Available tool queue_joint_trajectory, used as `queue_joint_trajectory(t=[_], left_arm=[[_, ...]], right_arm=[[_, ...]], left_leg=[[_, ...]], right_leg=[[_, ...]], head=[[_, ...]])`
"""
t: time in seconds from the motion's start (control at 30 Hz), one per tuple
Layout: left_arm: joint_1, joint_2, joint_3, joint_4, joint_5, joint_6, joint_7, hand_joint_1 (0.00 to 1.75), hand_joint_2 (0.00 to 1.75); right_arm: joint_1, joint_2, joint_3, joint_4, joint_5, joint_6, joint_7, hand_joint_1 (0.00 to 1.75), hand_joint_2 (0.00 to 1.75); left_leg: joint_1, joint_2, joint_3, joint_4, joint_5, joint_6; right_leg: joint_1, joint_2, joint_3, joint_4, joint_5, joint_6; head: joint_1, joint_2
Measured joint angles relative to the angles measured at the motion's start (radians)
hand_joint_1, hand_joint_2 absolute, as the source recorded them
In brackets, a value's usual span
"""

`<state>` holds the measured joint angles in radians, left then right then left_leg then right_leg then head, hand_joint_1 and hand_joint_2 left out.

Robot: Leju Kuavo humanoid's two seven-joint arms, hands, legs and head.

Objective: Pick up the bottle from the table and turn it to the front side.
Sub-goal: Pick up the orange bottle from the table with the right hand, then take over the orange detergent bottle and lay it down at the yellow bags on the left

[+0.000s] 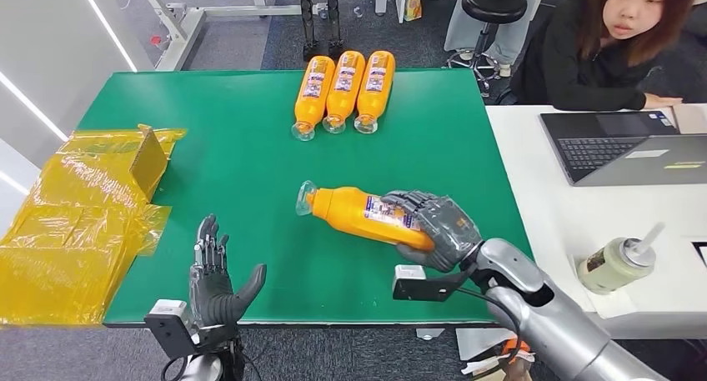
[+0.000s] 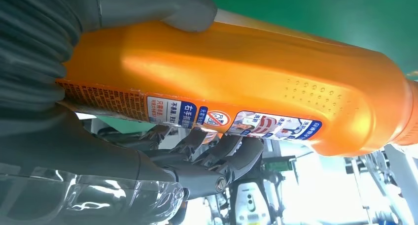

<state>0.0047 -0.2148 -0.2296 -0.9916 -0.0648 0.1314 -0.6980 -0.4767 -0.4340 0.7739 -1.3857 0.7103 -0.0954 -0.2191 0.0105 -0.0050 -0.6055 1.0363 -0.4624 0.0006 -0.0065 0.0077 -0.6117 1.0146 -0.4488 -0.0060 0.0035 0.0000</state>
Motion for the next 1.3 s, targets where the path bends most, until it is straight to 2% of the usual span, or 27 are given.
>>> queue_joint_trajectory(t=[0.23, 0.53, 0.9, 1.2, 1.23, 1.3], left_arm=[[-0.037, -0.032, 0.035, 0.05, 0.164, -0.242, 0.047, 0.0, 1.75], [-0.053, -0.041, 0.038, 0.084, 0.359, -0.442, 0.12, 0.0, 1.75], [-0.042, -0.039, 0.03, 0.046, 0.53, -0.586, 0.233, 0.0, 1.75], [-0.05, -0.034, -0.015, -0.016, 0.579, -0.622, 0.289, 0.01, 1.75], [-0.054, -0.033, -0.021, -0.023, 0.585, -0.625, 0.295, 0.12, 1.75], [-0.062, -0.031, -0.029, -0.029, 0.6, -0.628, 0.305, 0.82, 1.75]], right_arm=[[0.102, 0.116, -0.068, -0.083, 0.095, 0.008, 0.004, 1.75, 1.75], [0.176, 0.199, -0.09, -0.121, 0.097, 0.002, -0.067, 1.75, 1.75], [0.281, 0.25, -0.09, -0.126, 0.085, -0.001, -0.08, 1.75, 1.75], [0.37, 0.317, -0.086, -0.161, 0.161, 0.013, -0.016, 1.75, 1.75], [0.377, 0.324, -0.085, -0.17, 0.168, 0.016, -0.012, 1.75, 1.75], [0.385, 0.337, -0.084, -0.187, 0.177, 0.019, -0.007, 1.75, 1.75]], left_leg=[[0.0, 0.0, 0.0, 0.0, 0.0, 0.0], [0.0, 0.0, 0.0, 0.0, 0.0, 0.0], [0.0, 0.0, 0.0, 0.0, 0.0, 0.0], [0.0, 0.0, 0.0, 0.0, 0.0, 0.0], [0.0, 0.0, 0.0, 0.0, 0.0, 0.0], [0.0, 0.0, 0.0, 0.0, 0.0, 0.0]], right_leg=[[0.0, 0.0, 0.0, 0.001, 0.0, 0.0], [0.0, 0.0, 0.0, 0.0, 0.0, 0.0], [0.0, 0.0, 0.0, 0.0, 0.0, 0.0], [0.0, 0.0, 0.0, 0.0, 0.0, 0.0], [0.0, 0.0, 0.0, 0.0, 0.0, 0.0], [0.0, 0.0, 0.0, 0.0, 0.0, 0.0]], head=[[0.0, 0.0], [0.0, 0.0], [0.0, 0.0], [0.0, 0.0], [0.0, 0.0], [0.0, 0.0]])
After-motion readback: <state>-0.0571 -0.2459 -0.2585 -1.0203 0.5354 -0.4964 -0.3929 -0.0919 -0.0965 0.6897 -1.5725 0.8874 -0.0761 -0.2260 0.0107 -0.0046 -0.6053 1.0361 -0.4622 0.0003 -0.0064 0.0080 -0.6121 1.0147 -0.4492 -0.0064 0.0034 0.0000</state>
